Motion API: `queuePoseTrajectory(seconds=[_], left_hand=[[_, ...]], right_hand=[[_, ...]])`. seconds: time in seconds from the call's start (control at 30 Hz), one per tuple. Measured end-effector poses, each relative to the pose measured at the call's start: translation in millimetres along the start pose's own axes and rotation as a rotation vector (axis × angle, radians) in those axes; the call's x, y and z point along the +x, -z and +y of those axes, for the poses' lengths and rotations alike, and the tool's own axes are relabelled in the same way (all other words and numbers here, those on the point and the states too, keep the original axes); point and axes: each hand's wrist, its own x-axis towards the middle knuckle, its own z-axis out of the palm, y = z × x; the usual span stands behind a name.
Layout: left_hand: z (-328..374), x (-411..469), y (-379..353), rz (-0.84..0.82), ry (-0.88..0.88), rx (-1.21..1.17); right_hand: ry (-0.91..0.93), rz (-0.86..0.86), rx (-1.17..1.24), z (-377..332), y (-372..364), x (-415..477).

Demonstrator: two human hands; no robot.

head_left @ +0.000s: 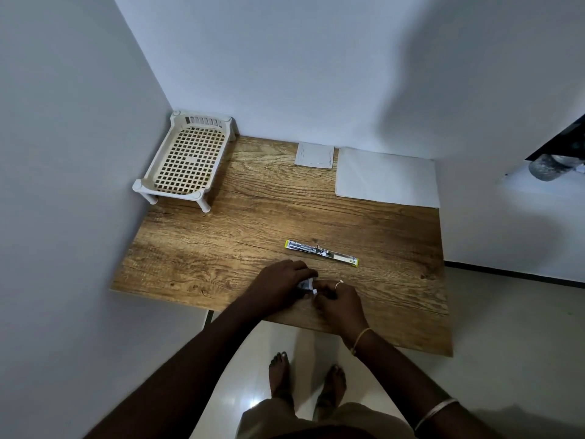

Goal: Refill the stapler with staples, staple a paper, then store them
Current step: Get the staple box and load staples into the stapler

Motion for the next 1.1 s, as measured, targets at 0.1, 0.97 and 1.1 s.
queuePoseTrajectory(seconds=[0.1, 0.97, 1.1], left_hand=[[1, -3, -1, 0.01, -0.011, -0.015], [-3, -10, -12, 0.105, 0.114, -0.078], [-2, -11, -14, 0.123, 0.105, -0.08]], right_hand=[[0.019, 0.005, -0.099, -4, 1, -1], [0.363, -0.005, -0.641, -17, 8, -13], [0.366, 0.0, -0.65, -19, 7, -13]])
